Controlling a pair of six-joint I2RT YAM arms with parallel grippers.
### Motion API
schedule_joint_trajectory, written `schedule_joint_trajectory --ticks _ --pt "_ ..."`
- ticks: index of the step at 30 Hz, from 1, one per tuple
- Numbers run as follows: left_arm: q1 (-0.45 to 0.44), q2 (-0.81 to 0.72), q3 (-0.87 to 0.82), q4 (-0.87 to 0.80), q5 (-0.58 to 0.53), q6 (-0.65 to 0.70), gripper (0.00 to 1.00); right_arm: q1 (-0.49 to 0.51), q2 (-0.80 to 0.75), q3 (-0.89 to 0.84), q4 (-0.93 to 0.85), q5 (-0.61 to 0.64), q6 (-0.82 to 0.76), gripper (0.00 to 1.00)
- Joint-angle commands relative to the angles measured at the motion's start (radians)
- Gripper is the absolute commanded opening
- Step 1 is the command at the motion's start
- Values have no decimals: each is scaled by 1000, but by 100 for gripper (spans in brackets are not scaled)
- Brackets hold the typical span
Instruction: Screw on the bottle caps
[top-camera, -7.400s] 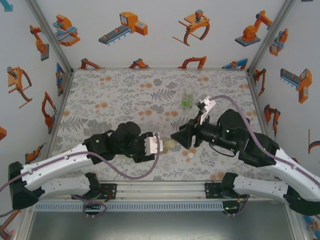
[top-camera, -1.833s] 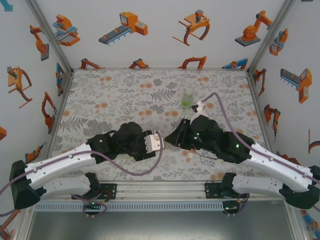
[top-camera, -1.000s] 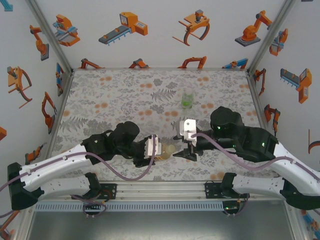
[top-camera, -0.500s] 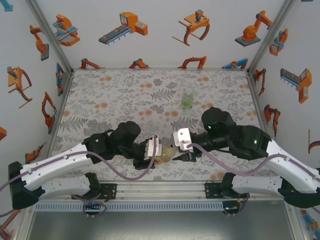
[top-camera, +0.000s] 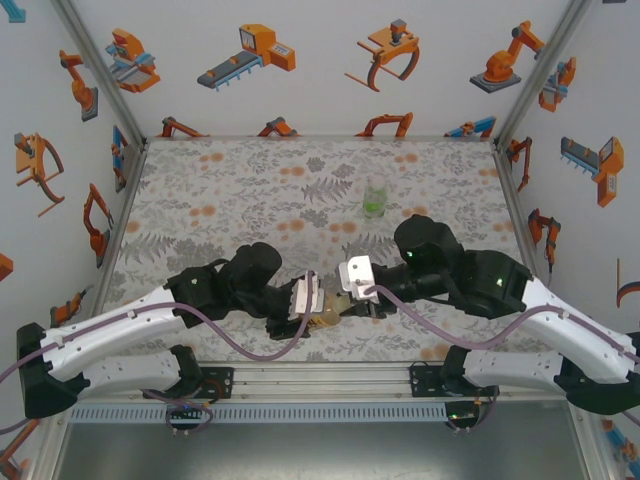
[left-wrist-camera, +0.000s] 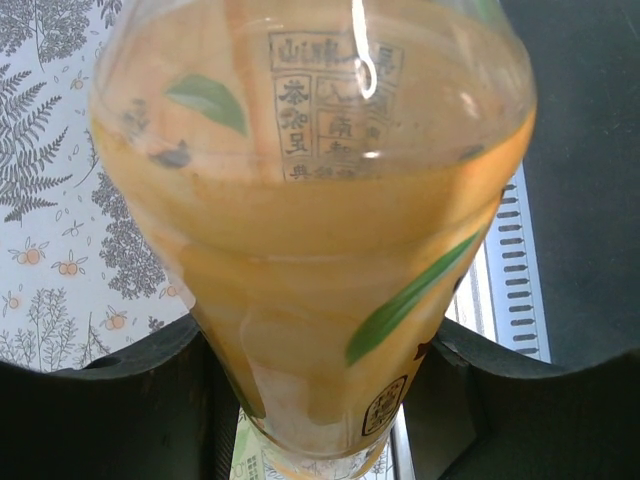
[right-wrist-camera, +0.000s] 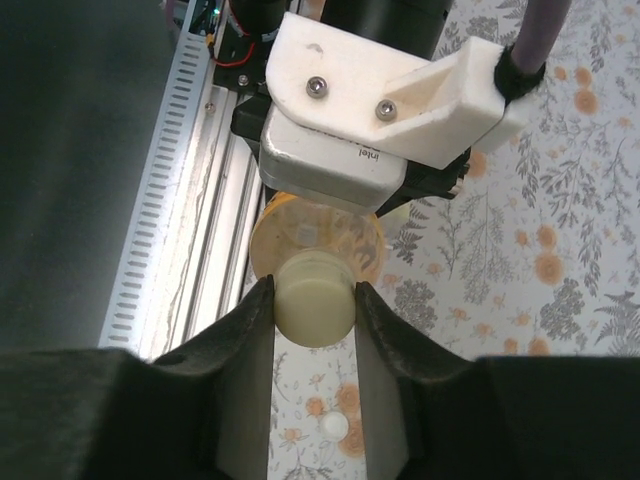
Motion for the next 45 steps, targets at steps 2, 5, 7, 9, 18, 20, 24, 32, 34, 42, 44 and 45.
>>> schedule_joint_trajectory --ticks 2,5,7,9,18,20,24,32,34,42,44,45 --pt "-3 -10 16 17 3 -11 0 6 -10 -27 63 106 163 15" --pt "-2 -13 9 37 -38 -14 0 5 -8 -60 134 236 427 0" --pt "-2 -14 1 52 -86 -17 0 6 3 -71 155 342 666 0" --pt "-3 -9 0 61 -136 -21 0 6 15 -76 146 428 896 0" --pt "-4 33 25 75 -236 -43 0 6 -17 -226 137 574 1722 0" --pt "-6 41 28 78 -234 -50 0 6 -29 -246 144 594 1721 0" --pt "-8 50 24 93 -217 -59 0 6 -43 -232 112 614 1680 0" --pt "-14 59 2 141 -183 -56 0 6 -49 -209 82 609 1560 0" --pt "-15 65 1 152 -175 -60 0 6 -44 -202 75 608 1550 0" --pt "-16 104 30 162 -183 -31 0 6 10 -171 67 604 1528 10" --pt "-16 117 39 159 -186 -30 0 6 24 -165 66 601 1526 19" --pt "-17 121 39 159 -187 -33 0 6 32 -159 68 595 1519 23"
